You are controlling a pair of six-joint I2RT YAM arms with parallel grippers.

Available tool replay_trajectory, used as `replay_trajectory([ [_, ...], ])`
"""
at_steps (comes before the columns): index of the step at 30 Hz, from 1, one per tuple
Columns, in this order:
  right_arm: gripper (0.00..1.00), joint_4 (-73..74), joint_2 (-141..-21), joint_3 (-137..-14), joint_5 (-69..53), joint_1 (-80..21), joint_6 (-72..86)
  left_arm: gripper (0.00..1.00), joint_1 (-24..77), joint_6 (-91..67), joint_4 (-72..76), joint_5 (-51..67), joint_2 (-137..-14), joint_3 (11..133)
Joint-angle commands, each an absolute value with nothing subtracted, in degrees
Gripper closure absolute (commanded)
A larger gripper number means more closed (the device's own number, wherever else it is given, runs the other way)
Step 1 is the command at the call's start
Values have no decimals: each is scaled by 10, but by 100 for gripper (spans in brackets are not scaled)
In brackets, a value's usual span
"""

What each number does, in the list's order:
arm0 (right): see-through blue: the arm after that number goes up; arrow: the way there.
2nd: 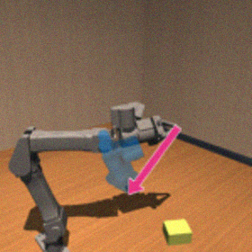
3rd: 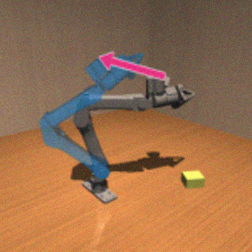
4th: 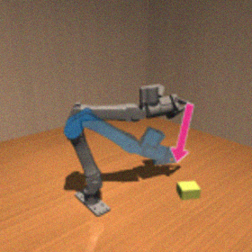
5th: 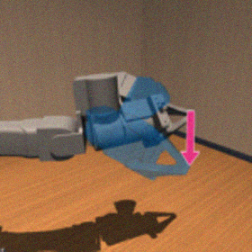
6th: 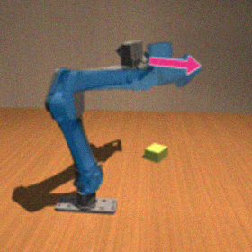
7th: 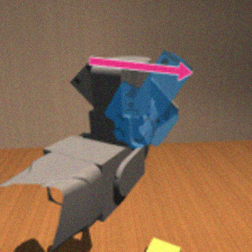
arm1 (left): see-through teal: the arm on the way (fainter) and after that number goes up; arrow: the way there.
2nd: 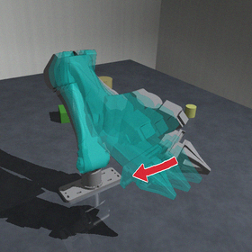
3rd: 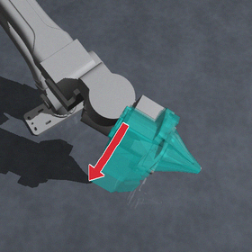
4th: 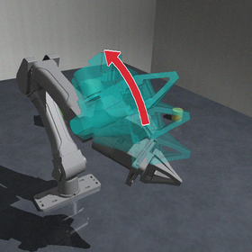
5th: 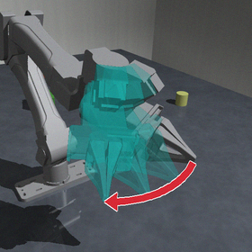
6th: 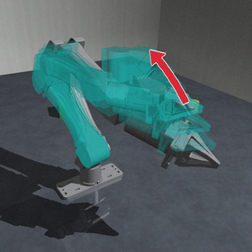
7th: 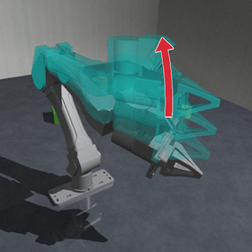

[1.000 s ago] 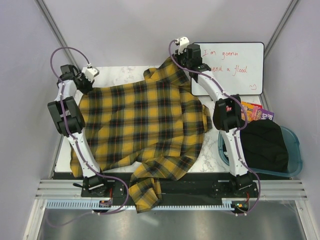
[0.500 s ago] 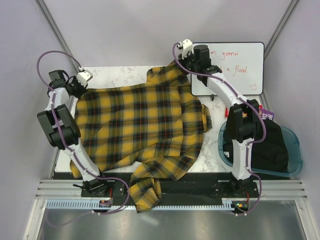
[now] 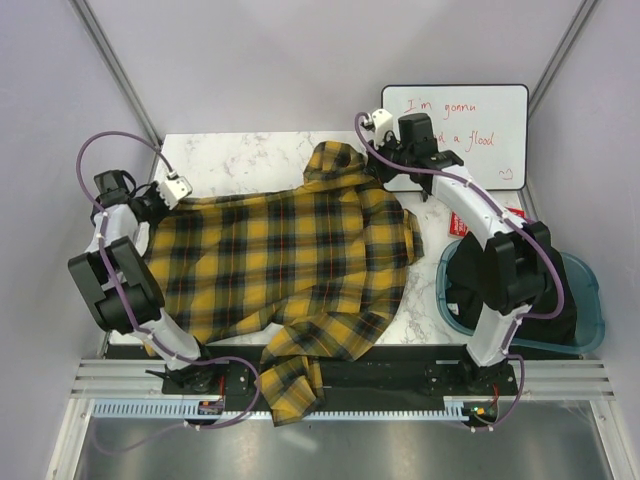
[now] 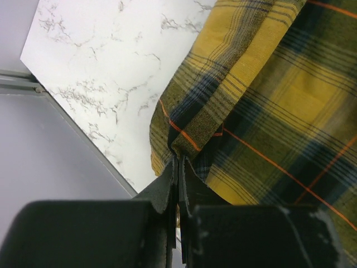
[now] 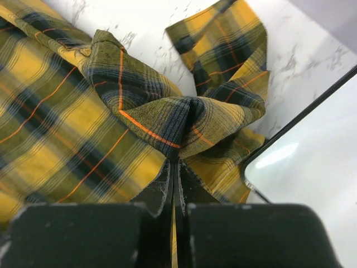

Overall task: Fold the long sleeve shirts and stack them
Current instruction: Fold the shirt

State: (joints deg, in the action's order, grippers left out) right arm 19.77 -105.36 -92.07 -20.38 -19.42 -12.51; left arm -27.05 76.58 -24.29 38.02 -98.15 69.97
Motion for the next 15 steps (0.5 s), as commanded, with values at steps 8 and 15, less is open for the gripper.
replay_trajectory([
  [8,100,254,-941,-842,-231,-211,-134,98,-292,899,-297,410,-885,629],
  [15,100,271,-902,-778,-229,-237,-121,98,-293,926,-308,404,-865,599],
])
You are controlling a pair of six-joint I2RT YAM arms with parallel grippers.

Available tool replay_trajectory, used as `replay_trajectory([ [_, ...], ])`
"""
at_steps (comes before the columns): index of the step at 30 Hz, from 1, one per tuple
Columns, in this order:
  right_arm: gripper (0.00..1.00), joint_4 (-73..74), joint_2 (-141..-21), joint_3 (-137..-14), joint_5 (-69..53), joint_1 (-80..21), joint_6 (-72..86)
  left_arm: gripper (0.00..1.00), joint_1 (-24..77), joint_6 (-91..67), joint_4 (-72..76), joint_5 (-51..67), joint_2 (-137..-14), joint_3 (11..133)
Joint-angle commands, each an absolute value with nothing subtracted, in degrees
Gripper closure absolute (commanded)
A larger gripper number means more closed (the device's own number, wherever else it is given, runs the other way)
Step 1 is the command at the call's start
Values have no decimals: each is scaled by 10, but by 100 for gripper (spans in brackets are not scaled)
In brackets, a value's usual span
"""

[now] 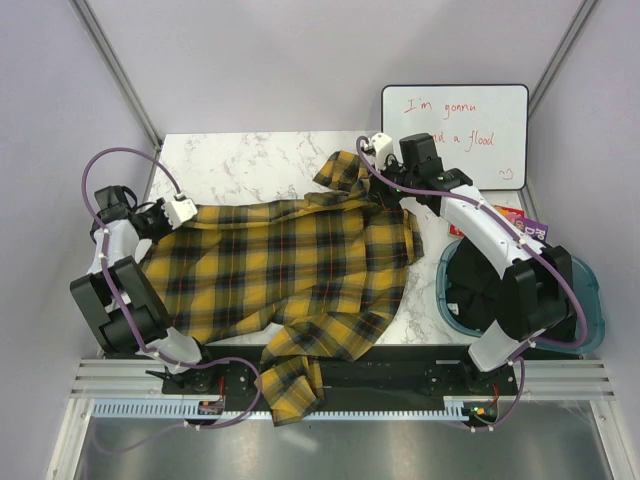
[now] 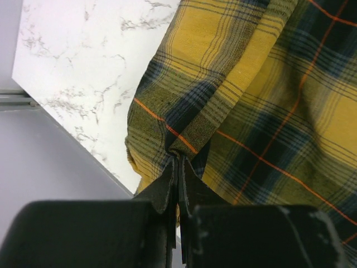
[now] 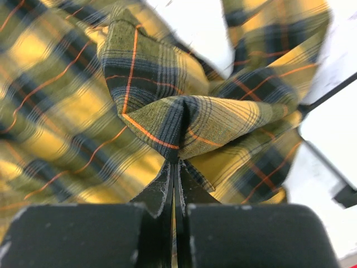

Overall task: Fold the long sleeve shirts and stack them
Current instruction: Fold the shirt

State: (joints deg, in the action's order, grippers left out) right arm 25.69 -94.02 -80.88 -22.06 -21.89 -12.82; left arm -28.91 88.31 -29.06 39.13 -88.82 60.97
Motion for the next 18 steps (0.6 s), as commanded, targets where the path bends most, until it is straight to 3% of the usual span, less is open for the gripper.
replay_trajectory([
  [1,100,272,-895,-774,-228,-241,-120,98,-294,925,-308,402,-863,599],
  [18,100,287,-849,-661,-233,-295,-72,98,-316,1000,-333,380,-826,511],
])
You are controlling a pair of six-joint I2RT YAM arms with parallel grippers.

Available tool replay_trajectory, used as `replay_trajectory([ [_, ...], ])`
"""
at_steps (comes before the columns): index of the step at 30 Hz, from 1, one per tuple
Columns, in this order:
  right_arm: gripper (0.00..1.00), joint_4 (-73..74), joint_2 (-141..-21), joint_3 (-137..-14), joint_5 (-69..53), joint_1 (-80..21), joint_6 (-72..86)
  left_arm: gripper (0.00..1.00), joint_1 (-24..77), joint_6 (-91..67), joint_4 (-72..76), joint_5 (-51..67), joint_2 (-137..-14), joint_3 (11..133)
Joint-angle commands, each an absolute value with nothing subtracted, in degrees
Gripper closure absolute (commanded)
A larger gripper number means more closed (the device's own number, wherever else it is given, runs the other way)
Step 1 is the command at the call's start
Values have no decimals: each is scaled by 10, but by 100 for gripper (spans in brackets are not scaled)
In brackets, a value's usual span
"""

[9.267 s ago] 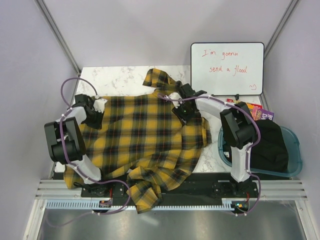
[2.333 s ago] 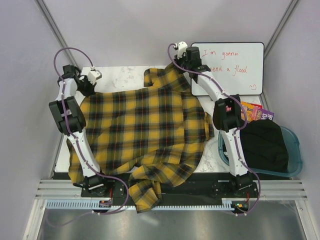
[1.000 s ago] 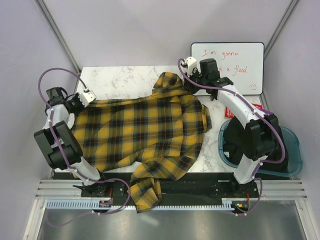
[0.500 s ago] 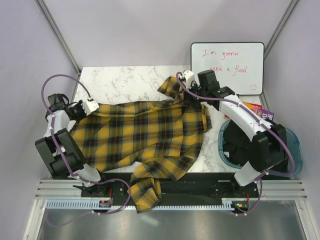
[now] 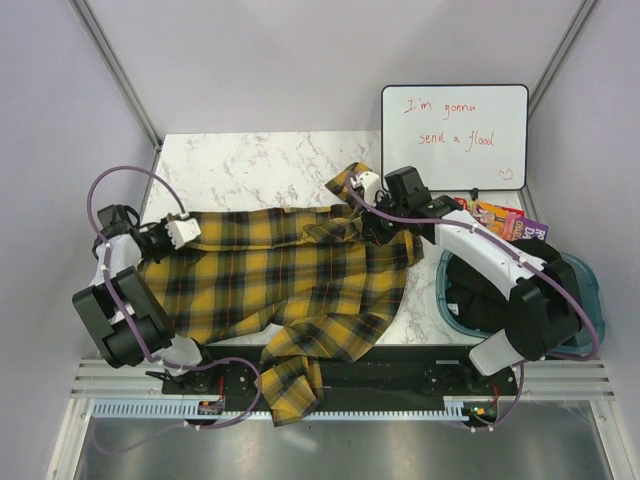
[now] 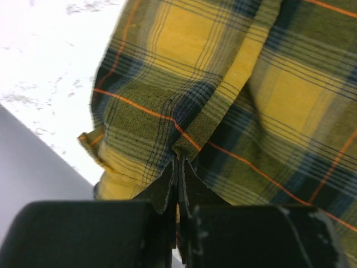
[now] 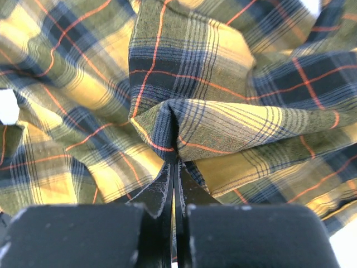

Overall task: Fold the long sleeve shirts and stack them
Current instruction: Fold the shirt

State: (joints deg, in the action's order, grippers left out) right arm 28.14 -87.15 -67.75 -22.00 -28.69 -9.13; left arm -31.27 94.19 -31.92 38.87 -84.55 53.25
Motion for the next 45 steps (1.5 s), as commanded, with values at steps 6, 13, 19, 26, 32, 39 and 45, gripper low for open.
replay_trajectory([
  [6,83,346,-841,-679,-280,-302,-124,79,-331,969,-387,387,-850,547],
  [13,36,436,-837,-765,-329,-164,-161,53,-344,895,-503,447,-831,644],
  [19,59,411,-906,-752,-200,-158,-128,50,-278,713,-451,420,-867,660],
  [26,66,387,-994,-725,-165,-149,-108,53,-236,662,-335,292,-935,594],
  [32,73,386,-1031,-684,-149,-135,-93,59,-251,710,-302,220,-991,563],
  [39,80,446,-984,-655,-233,-134,-127,63,-264,788,-360,261,-927,547],
  [45,66,418,-961,-762,-278,-133,-86,41,-135,652,-406,407,-829,607],
])
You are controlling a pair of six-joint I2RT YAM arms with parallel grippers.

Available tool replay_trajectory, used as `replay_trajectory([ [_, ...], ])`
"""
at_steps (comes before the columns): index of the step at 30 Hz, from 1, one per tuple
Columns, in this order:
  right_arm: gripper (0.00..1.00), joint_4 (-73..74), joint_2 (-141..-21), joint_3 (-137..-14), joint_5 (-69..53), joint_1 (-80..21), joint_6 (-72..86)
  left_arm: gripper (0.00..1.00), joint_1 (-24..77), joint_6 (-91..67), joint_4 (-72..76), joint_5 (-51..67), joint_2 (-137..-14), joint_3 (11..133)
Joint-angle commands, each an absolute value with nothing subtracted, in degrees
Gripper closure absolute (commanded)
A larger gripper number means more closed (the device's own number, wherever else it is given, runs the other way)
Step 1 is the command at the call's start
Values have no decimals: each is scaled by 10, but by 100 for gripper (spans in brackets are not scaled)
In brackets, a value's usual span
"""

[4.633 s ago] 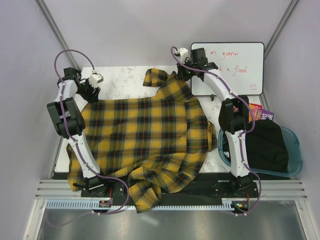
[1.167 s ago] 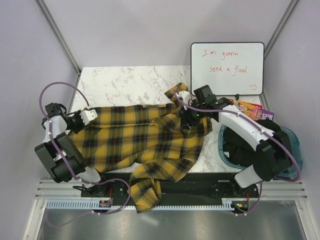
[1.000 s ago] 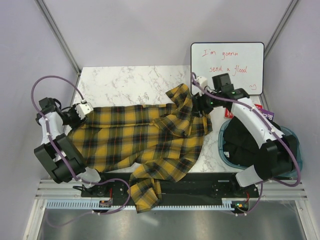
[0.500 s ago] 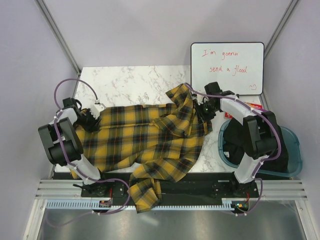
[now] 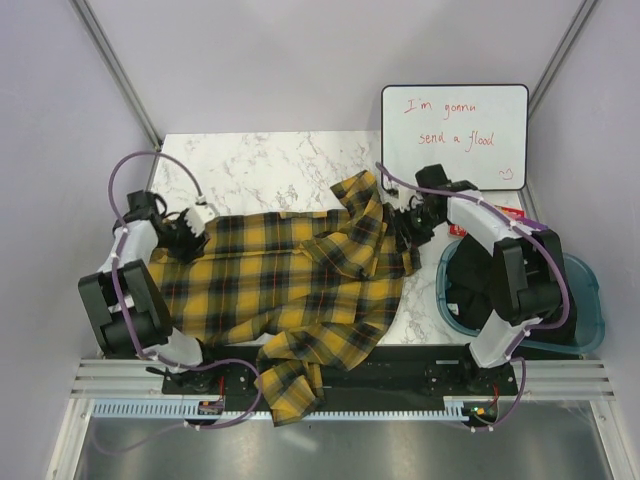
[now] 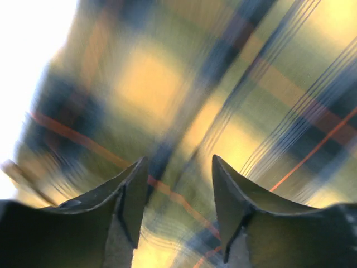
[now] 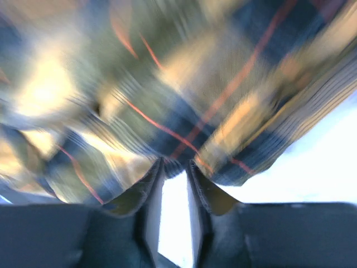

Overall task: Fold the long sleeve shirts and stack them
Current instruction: Fold the shirt

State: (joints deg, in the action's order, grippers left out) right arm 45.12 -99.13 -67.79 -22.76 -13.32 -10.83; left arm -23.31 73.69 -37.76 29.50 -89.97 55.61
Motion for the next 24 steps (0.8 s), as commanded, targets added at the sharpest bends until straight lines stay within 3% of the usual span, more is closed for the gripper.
replay_trajectory([
  [1,54,388,-964,-789,-280,-133,-73,29,-117,628,-402,423,-824,616],
  [2,51,369,-977,-802,-281,-133,-42,23,-103,596,-390,438,-822,633],
  [6,44,302,-1030,-876,-270,-134,17,18,-76,408,-311,483,-817,664],
  [9,44,292,-1084,-940,-222,-136,23,17,-76,370,-267,473,-799,661],
  [16,46,303,-1206,-1061,-205,-141,24,16,-76,373,-248,457,-730,636],
  [24,46,307,-1234,-1067,-164,-152,26,16,-76,379,-248,433,-704,618],
])
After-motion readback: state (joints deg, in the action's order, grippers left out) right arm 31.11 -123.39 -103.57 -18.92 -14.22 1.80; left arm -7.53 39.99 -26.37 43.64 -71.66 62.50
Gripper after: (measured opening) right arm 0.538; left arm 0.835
